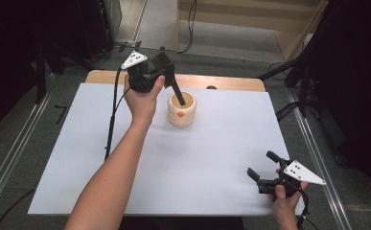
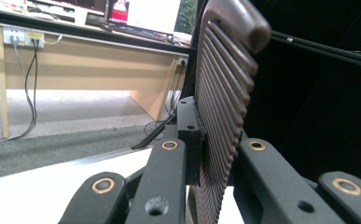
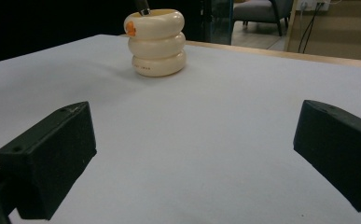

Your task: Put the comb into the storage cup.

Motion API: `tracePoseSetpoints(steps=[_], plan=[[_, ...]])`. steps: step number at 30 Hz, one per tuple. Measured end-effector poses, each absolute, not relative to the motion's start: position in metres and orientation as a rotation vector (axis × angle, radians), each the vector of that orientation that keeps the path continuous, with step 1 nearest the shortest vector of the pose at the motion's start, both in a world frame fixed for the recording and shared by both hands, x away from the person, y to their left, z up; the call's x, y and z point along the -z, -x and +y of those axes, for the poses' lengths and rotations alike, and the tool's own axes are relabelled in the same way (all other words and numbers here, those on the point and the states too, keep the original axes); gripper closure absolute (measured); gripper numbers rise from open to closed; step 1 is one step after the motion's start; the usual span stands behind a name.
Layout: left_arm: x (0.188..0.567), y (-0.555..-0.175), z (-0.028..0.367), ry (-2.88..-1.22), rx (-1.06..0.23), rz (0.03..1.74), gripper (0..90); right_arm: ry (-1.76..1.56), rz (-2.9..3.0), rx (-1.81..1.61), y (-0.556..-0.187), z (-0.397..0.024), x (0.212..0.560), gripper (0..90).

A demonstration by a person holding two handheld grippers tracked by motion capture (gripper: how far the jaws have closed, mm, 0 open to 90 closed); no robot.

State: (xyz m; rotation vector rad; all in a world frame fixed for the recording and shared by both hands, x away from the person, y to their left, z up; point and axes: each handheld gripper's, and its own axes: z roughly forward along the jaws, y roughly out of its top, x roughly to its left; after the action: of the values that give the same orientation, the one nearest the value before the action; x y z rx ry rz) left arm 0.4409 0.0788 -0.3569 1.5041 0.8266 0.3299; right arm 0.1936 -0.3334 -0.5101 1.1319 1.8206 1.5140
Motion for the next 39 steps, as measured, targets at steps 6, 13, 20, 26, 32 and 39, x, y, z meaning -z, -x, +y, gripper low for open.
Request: tracePoseSetpoints(steps=[6,13,20,26,32,39], plan=[[0.368,-0.444,0.077,-1.503,-0.336,0.847,84.5,-1.134,1.820,-1.515,-0.194,-0.333,0.510,0.0],[0.382,-0.446,0.076,-1.502,-0.333,0.878,84.4,-1.127,1.823,-1.508,-0.194,-0.333,0.510,0.0],[0.393,-0.447,0.072,-1.505,-0.324,0.893,84.4,-1.140,1.827,-1.507,-0.194,-0.333,0.510,0.0],[0.399,-0.447,0.066,-1.514,-0.323,0.896,84.4,-1.134,1.827,-1.507,-0.194,-0.333,0.510,0.0],[0.405,-0.447,0.064,-1.514,-0.322,0.911,84.4,-1.134,1.827,-1.508,-0.194,-0.333,0.510,0.0],[0.412,-0.448,0.061,-1.518,-0.314,0.922,84.4,-1.139,1.826,-1.507,-0.194,-0.333,0.510,0.0]])
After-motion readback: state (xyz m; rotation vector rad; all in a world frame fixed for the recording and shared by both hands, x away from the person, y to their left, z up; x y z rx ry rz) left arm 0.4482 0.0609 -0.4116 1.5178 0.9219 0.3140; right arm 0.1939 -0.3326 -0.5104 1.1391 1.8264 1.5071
